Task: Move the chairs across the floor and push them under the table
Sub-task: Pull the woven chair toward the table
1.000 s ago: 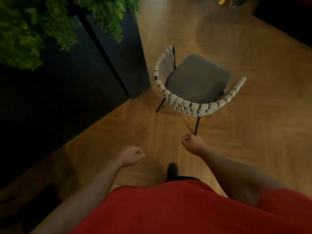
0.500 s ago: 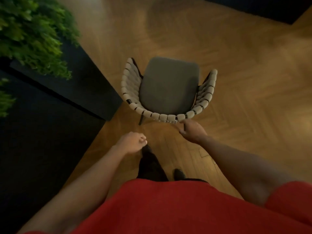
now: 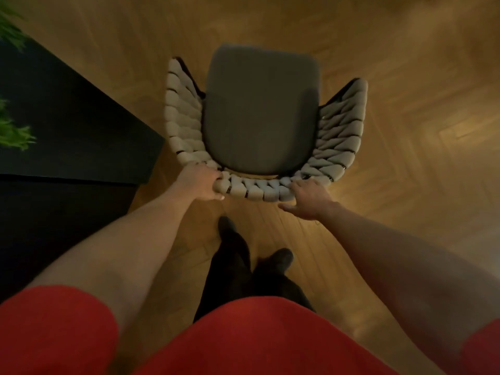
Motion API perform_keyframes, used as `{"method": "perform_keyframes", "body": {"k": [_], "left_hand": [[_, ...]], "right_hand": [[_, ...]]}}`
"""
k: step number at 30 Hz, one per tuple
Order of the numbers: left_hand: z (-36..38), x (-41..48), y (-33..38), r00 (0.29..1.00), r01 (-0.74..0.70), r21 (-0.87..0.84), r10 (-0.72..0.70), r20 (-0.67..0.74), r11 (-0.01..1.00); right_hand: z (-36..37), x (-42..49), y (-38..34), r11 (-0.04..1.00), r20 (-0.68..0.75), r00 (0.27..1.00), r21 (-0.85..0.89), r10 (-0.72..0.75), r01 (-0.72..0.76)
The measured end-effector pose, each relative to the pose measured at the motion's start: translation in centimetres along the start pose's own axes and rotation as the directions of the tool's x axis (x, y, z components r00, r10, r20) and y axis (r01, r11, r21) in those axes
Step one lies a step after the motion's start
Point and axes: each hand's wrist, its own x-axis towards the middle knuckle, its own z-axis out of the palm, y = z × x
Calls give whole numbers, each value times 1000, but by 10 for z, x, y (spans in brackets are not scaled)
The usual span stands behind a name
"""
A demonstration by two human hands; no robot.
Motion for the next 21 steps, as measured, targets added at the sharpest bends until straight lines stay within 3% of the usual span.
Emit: {"method": "perform_keyframes", "body": {"k": [7, 11, 21], "left_hand": [[7, 49, -19, 989, -95, 255, 63, 130, 962], [5, 54, -21, 984, -146, 238, 117, 133, 960], [1, 48, -3, 989, -30, 189, 3, 146, 982]], "right_hand": [[3, 56, 15, 991, 196, 980, -136, 16, 11], [4, 64, 28, 980, 198, 975, -148, -101, 132], [8, 73, 42, 949, 187, 946, -127, -263, 289]]}}
